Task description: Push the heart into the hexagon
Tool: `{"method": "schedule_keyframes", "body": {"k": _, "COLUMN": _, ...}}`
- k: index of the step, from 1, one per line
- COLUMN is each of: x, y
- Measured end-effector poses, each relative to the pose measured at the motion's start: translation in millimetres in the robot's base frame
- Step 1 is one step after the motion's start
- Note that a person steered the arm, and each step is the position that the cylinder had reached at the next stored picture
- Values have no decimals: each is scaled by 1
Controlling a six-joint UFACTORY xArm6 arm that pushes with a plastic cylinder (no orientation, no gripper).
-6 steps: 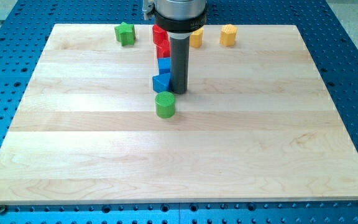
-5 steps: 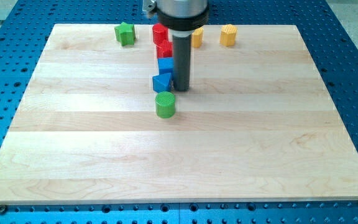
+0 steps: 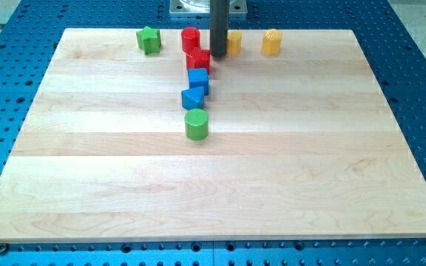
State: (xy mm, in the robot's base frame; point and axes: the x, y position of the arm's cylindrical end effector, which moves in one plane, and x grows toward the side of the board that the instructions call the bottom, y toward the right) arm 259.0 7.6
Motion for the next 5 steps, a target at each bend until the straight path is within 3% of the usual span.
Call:
{"method": "schedule_keyframes", "body": {"k": 2, "x": -15, "y": 2}}
{"method": "schedule_keyframes", "body": {"k": 4, "x": -25, "y": 65}}
{"method": "schedule_keyframes", "body": {"k": 5, "x": -58, "y": 47}}
